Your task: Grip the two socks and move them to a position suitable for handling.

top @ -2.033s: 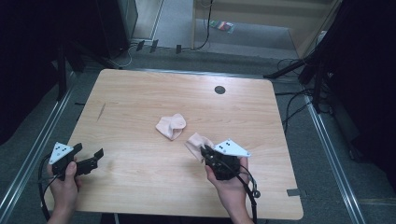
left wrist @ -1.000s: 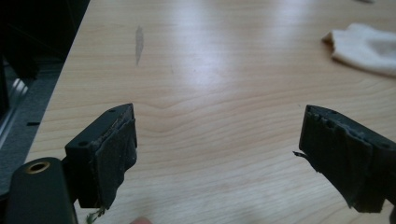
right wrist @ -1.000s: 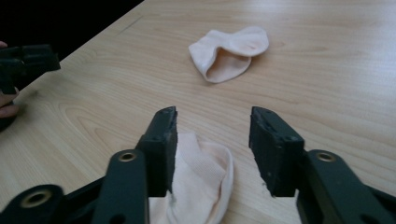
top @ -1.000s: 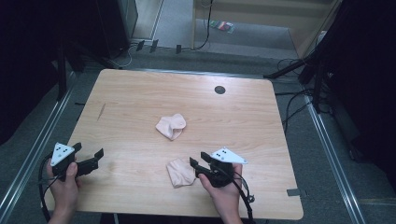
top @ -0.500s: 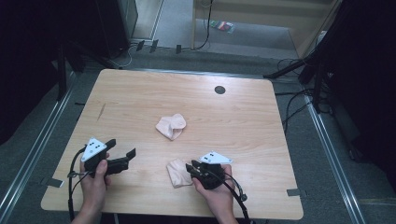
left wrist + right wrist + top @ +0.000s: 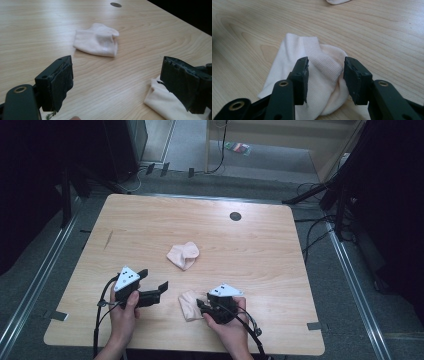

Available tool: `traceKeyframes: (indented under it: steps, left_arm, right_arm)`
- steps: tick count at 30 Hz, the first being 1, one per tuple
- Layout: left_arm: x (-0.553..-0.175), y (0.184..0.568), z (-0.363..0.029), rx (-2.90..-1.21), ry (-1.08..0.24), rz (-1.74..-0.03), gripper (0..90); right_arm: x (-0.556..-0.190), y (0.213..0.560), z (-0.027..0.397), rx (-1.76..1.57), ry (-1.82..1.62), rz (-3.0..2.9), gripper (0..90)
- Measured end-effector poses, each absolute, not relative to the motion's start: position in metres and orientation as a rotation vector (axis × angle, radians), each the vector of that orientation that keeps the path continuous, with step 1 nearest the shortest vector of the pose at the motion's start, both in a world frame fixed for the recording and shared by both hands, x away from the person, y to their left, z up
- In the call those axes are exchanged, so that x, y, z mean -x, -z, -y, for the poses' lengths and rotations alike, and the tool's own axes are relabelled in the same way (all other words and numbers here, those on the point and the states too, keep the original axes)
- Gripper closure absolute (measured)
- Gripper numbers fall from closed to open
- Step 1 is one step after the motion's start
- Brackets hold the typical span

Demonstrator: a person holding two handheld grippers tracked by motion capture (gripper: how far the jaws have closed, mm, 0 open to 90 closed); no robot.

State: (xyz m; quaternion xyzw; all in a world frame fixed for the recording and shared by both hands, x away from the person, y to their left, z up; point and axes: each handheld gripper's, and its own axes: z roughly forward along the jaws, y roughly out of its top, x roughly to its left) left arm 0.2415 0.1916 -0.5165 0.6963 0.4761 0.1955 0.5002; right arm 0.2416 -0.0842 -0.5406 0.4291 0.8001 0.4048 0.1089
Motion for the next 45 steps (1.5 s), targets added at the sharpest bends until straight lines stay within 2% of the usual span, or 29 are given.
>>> traceKeyframes:
  steps: [2,8,19,23,30,33,35,38,41,43,45]
  left_arm:
    - [-0.24,0.517,-0.187,-1.693,-0.463,-1.134,11.4]
    - [-0.237,0.527,-0.184,-1.727,-0.443,-1.115,11.4]
    - [-0.227,0.533,-0.175,-1.786,-0.369,-1.059,11.4]
    - [-0.222,0.536,-0.159,-1.84,-0.288,-1.017,10.6]
    - [-0.219,0.544,-0.136,-1.925,-0.262,-0.991,10.3]
    - [-0.22,0.546,-0.126,-1.961,-0.213,-0.98,10.2]
    - [-0.221,0.546,-0.122,-1.992,-0.261,-0.983,10.9]
    - [-0.225,0.546,-0.12,-1.967,-0.257,-1.001,20.4]
    - [-0.228,0.549,-0.117,-1.976,-0.276,-1.022,43.7]
    - [-0.23,0.549,-0.12,-1.963,-0.26,-1.054,66.8]
    - [-0.23,0.547,-0.125,-1.949,-0.291,-1.078,76.0]
  right_arm:
    - [-0.24,0.541,0.083,-1.245,-1.169,-2.351,61.3]
    - [-0.232,0.543,0.081,-1.135,-1.091,-2.325,87.4]
    - [-0.229,0.511,0.086,-1.137,-1.235,-2.281,89.2]
    - [-0.23,0.496,0.085,-1.122,-1.281,-2.268,89.2]
    - [-0.23,0.482,0.085,-1.118,-1.331,-2.257,89.2]
    - [-0.229,0.472,0.085,-1.103,-1.356,-2.249,89.2]
    - [-0.229,0.468,0.085,-1.092,-1.373,-2.249,89.2]
    - [-0.227,0.464,0.083,-1.084,-1.391,-2.255,89.2]
    - [-0.226,0.463,0.081,-1.067,-1.403,-2.265,89.2]
    - [-0.225,0.463,0.081,-1.062,-1.401,-2.263,89.2]
    - [-0.225,0.463,0.082,-1.067,-1.406,-2.26,89.2]
